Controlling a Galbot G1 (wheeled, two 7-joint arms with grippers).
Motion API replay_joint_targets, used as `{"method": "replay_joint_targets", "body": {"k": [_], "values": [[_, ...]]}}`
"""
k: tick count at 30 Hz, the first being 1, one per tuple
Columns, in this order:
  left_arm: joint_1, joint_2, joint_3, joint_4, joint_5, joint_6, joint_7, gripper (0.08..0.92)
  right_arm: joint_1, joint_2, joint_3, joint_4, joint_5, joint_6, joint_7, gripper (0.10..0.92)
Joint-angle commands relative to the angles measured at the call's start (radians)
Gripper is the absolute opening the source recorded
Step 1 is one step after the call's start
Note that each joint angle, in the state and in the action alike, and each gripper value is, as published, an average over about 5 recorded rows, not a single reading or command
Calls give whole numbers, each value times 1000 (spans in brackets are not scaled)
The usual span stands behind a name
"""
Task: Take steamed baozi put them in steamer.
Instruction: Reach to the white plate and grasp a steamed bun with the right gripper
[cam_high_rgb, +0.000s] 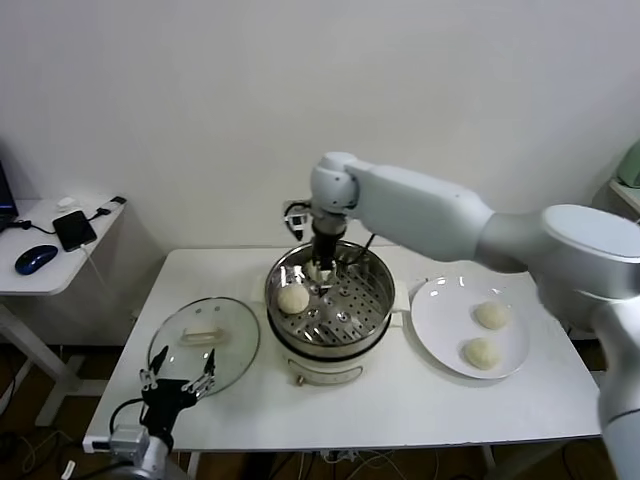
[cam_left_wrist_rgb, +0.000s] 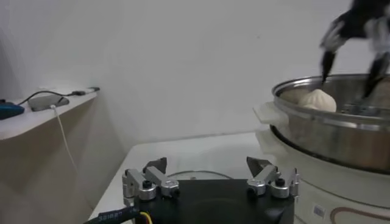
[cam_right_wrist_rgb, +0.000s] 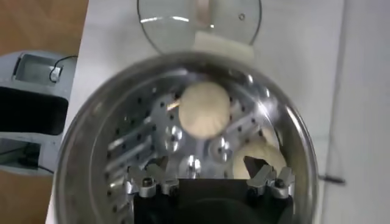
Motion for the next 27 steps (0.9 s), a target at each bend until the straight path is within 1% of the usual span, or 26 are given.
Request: {"method": "replay_joint_targets", "body": {"k": [1,3,6,8,11,14,18,22,27], "values": [[14,1,-3,-11,-12,2,4,823,68,-422,61,257,-40,131,-127,823],[23,2,-5,-18,-18,2,6,823,35,-515,89,293,-91,191,-166,823],[32,1,-5,-23,-28,1,10,823,-108,-636,192,341,-193,269,-196,823],[38,-1,-3,-25,-35,2,12,823,-254,-691,304,356,-272,321,-202,823],[49,-5,4,-32,-41,1,14,823,-417,-723,412,348,-369,382,-194,823],[63,-12,13,-40,-45,0,16,823,-520,-718,461,312,-447,442,-180,823],[74,-20,18,-41,-44,0,16,823,-650,-668,558,247,-518,488,-166,823],[82,-26,15,-45,-41,-1,13,823,-738,-608,633,191,-563,503,-162,823],[89,-35,10,-57,-38,-4,7,823,-755,-559,660,147,-587,508,-161,823]]}}
